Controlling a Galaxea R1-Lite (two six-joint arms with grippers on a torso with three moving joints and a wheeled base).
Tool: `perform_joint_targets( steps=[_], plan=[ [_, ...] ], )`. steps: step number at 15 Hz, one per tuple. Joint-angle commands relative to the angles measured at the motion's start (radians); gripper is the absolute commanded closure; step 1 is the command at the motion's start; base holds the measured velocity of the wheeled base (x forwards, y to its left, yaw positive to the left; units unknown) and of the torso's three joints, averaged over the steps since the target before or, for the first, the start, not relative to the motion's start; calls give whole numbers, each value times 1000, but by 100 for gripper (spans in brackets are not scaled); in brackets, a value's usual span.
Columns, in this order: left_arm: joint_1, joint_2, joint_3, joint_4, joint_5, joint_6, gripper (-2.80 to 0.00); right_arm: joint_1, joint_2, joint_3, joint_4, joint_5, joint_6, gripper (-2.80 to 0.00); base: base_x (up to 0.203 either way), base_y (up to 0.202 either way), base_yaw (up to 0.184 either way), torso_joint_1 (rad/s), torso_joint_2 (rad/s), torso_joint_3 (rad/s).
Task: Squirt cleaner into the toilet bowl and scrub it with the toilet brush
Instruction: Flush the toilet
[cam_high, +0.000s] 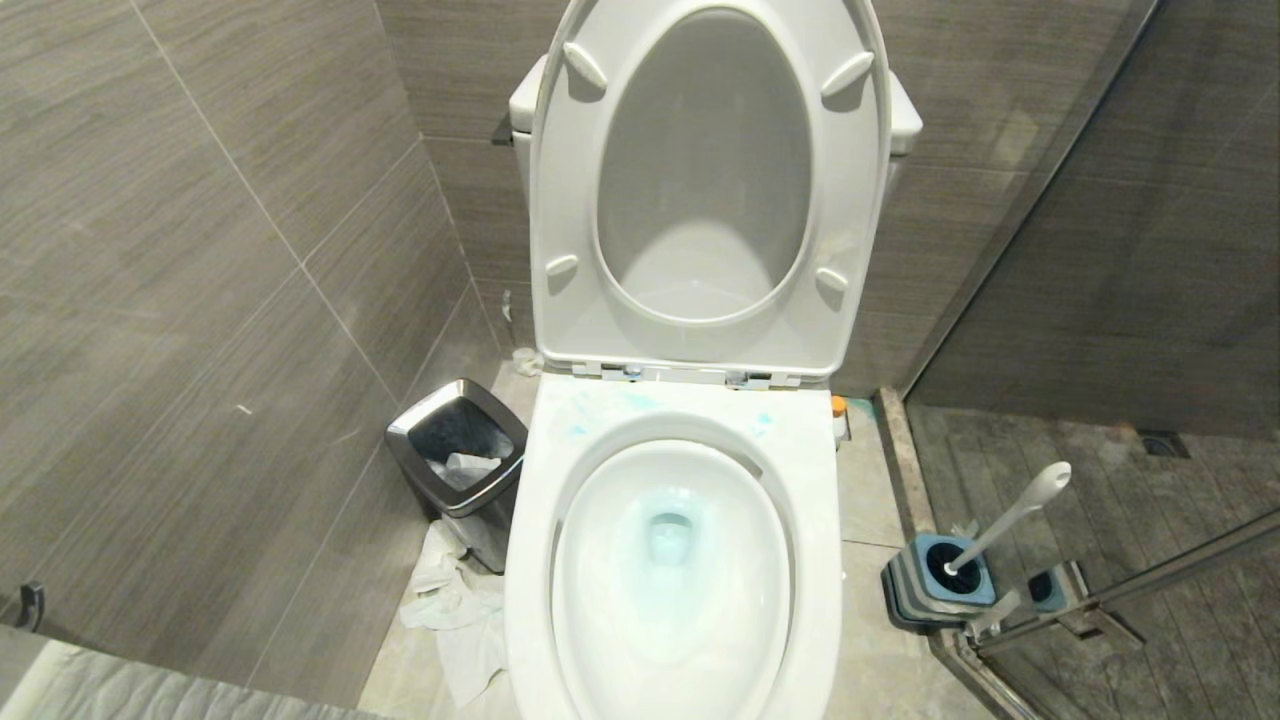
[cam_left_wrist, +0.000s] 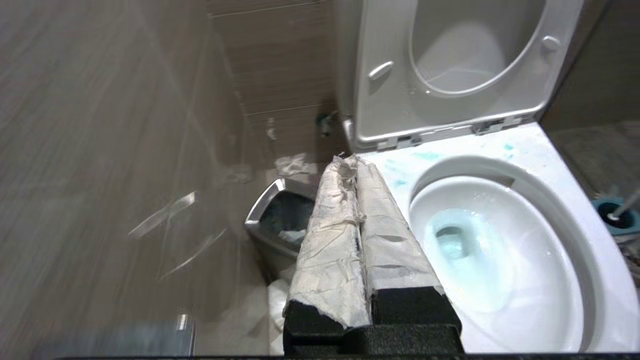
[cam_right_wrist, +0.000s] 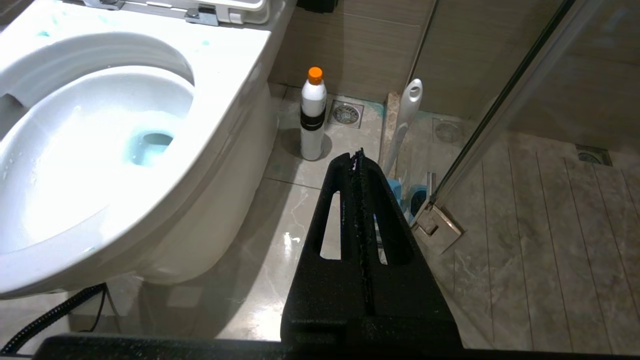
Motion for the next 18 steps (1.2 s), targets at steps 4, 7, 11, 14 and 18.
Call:
perform_joint_targets(
  steps=[4, 7, 11, 14, 18],
  plan=[
    [-86, 617, -265, -228, -20, -1, 0, 0, 1, 25, -1, 0, -1, 0, 0, 0, 0, 0, 0, 0],
    [-128, 848, -556, -305, -17, -2, 0, 0, 1, 25, -1, 1, -1, 0, 0, 0, 0, 0, 0, 0],
    [-160, 1055, -906, -208, -13, -25, 0, 0, 1, 25, -1, 1, -1, 0, 0, 0, 0, 0, 0, 0],
    [-168, 1148, -1055, -13, -13, -98, 0, 0, 1, 25, -1, -1, -1, 0, 0, 0, 0, 0, 0, 0],
    [-148, 1158, -1065, 95, -13, -174, 0, 0, 1, 25, -1, 1, -1, 0, 0, 0, 0, 0, 0, 0]
  ],
)
